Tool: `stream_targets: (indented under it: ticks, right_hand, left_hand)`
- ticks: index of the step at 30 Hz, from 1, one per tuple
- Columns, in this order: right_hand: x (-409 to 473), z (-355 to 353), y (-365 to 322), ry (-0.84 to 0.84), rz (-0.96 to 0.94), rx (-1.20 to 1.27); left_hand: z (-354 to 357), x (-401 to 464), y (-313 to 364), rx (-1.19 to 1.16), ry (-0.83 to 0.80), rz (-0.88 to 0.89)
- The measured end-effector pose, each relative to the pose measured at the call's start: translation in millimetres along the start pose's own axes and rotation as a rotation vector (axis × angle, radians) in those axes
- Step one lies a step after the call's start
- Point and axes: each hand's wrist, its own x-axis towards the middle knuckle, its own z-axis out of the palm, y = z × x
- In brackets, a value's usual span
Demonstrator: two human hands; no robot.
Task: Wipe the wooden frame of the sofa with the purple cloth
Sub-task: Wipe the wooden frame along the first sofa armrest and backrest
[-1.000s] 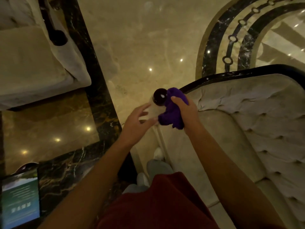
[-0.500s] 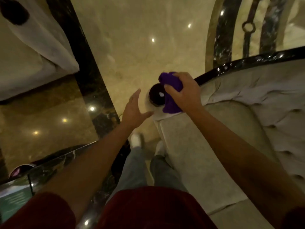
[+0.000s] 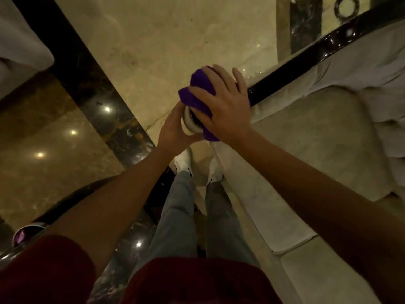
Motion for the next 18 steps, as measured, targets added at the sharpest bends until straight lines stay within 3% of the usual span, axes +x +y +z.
stream_targets:
  ticks: [3, 7, 11, 15, 18]
  right_hand:
    - [4, -17, 37, -0.082, -0.126, -0.136]
    - [20, -38, 74, -0.020, 0.072, -0.261]
    - [18, -21, 28, -0.028, 0.197, -0.107]
    - [33, 7, -16, 0.131, 0.389, 0.139]
    - [41, 12, -18, 0.153, 0.352, 0.137]
  left_hand:
    - [-5, 3, 0, -0.005, -0.016, 0.014]
    - [-7, 6, 3, -0.023, -0.056, 0.045]
    - [-4, 2, 2, -0.076, -0.082, -0.022]
    - [-2, 8, -4, -0.083, -0.065, -0.007]
    - [-1, 8, -5, -0.065, -0.058, -0.029]
